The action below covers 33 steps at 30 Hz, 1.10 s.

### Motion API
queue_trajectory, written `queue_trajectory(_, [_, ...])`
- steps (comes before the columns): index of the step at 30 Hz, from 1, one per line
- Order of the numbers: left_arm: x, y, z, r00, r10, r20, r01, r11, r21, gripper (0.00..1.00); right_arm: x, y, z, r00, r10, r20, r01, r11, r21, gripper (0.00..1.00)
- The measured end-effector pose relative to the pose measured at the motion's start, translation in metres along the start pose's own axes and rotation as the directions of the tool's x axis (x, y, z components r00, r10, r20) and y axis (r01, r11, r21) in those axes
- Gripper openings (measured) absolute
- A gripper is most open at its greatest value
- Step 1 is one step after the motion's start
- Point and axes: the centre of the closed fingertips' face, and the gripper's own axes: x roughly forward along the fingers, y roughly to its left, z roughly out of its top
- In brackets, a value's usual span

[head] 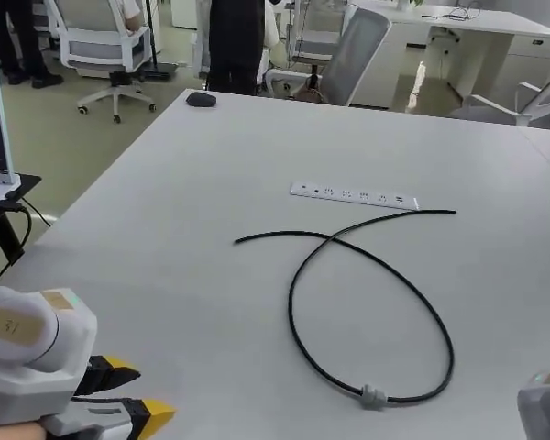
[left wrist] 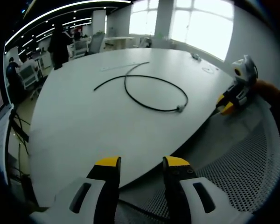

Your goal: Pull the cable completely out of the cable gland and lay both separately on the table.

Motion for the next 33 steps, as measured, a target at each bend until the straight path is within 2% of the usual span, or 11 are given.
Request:
queue_trajectory(4, [0.000,0.000,0.000,1.0000,0.000,-0.004,0.000,1.000,0.001,0.37,0.000,-0.002,0.000,0.9999,-0.017,-0.001,0.017,1.000,-0.007,0.26])
queue_trajectory(6, [0.000,-0.001,0.000,1.0000,0.000,-0.002,0.000,1.000,0.001,0.37,0.001,-0.002,-0.002,0.9998,-0.015,-0.016,0.015,1.000,-0.008,0.26])
queue_trajectory(15, [0.000,0.000,0.000,1.0000,0.004,-0.006,-0.004,1.000,0.009,0.37,0.000,-0.003,-0.002,0.9998,-0.018,-0.011,0.018,1.000,-0.006,0.26])
queue_trajectory(26, [0.001,0.000,-0.004,0.9996,0.009,-0.028,-0.008,0.999,0.034,0.35,0.001,-0.005,-0.003,0.9996,-0.026,-0.012,0.026,1.000,0.005,0.26])
queue_trajectory(29, [0.001,-0.004,-0.003,0.9995,-0.020,-0.024,0.021,0.999,0.035,0.36,0.001,-0.005,-0.004,0.9995,-0.025,-0.020,0.025,1.000,0.002,0.26])
queue_trajectory(31, [0.002,-0.010,-0.007,0.9974,-0.053,-0.050,0.055,0.997,0.046,0.36,0.001,-0.005,-0.004,0.9995,-0.025,-0.020,0.025,1.000,0.000,0.26])
queue_trajectory(33, [0.002,-0.010,-0.008,0.9969,-0.056,-0.056,0.059,0.997,0.055,0.36,0.001,-0.004,-0.004,0.9995,-0.025,-0.021,0.025,1.000,0.000,0.25])
